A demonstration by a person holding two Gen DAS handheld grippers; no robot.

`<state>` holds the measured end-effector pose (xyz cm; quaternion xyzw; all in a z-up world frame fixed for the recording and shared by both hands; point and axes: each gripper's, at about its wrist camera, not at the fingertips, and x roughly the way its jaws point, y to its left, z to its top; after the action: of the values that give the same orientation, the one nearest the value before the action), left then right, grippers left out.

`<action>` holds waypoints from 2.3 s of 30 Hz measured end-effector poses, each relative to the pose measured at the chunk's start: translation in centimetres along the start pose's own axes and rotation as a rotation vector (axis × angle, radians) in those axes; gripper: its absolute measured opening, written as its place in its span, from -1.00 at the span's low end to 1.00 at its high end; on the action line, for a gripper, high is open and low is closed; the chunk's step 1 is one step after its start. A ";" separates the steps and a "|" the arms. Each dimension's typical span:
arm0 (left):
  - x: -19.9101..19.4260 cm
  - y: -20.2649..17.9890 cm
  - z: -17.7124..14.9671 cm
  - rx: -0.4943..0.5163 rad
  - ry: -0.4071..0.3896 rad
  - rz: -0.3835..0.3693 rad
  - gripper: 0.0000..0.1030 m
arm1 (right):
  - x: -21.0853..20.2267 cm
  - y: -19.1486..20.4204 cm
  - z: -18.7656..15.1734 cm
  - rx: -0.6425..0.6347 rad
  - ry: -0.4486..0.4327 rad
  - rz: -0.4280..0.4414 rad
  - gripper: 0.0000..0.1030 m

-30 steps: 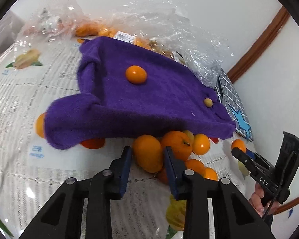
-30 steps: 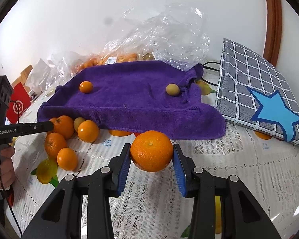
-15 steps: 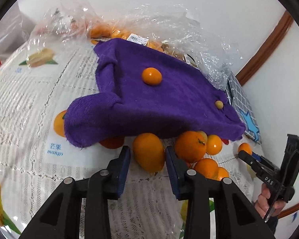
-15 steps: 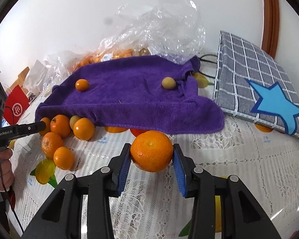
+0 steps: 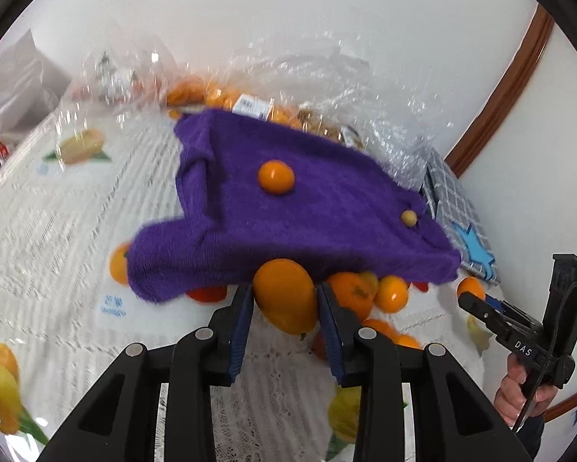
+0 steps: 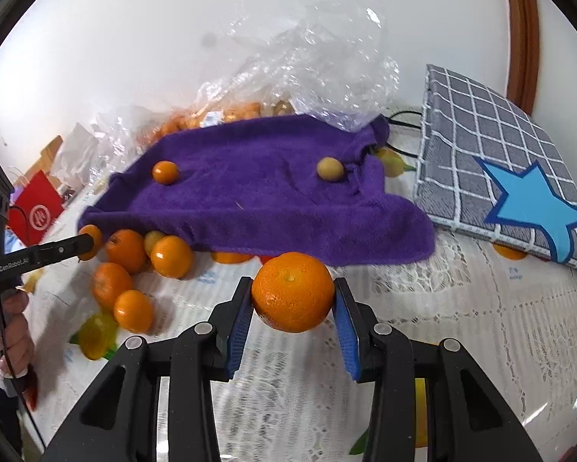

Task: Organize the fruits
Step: 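Grasp a large orange with the right tool while the left tool grasps an oval orange, then lower both held fruits onto the purple towel and open both tools, then withdraw both tools and reach the right tool toward another orange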

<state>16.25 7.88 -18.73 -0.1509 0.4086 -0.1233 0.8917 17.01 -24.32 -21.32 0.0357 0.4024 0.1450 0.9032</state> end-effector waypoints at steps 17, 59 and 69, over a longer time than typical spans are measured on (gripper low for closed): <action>3.0 -0.7 7.3 0.037 -0.036 0.138 -0.36 | 2.8 0.0 9.2 -0.042 -0.041 -0.061 -0.21; 4.7 -2.7 5.6 0.174 -0.160 0.138 0.00 | 6.3 0.4 7.9 -0.084 -0.088 -0.136 0.43; 2.2 -0.7 4.8 0.075 -0.181 0.063 0.00 | 3.3 0.5 7.2 0.018 -0.095 0.005 0.15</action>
<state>21.30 7.31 -17.03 -0.1150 0.3259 -0.0964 0.9334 24.28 -22.55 -18.76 0.0519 0.3602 0.1418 0.9206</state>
